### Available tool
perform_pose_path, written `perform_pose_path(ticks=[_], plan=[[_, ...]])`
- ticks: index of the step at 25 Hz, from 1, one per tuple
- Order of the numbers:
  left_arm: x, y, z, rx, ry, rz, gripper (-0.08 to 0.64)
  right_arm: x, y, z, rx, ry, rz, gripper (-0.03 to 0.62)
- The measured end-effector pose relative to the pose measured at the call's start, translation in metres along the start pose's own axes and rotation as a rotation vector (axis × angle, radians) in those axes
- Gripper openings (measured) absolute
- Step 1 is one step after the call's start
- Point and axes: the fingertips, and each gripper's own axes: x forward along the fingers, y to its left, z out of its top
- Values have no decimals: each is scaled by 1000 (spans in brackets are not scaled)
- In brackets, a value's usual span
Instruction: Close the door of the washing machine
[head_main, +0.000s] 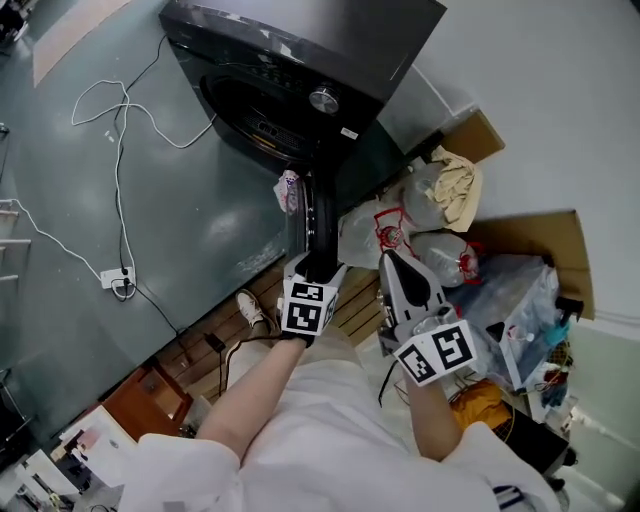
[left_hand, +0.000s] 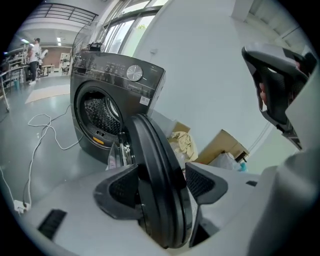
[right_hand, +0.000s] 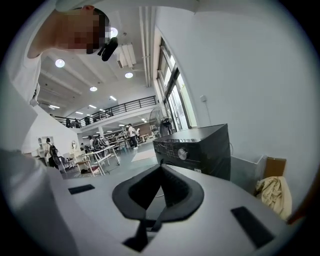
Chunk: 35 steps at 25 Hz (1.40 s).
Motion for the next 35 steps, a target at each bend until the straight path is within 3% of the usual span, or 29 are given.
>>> perform_pose_path(ticks=[5,14,24,29,35], plan=[[-20,28,-5,45,-38,29,268,23,38,5,-26,6,56,-8],[-55,89,-6,79,-23,115,213,45,74,13,-32,5,95,-8],[-82,160,14,187,-20,181,193,64,98,20,-49,-2,67,-8],[-93,190,26,244,-22,188,137,71,114,24,-59,-12,32,-8],[-97,229,46,301,-19,172,137,82,138,26,-72,-25,-15,-8]])
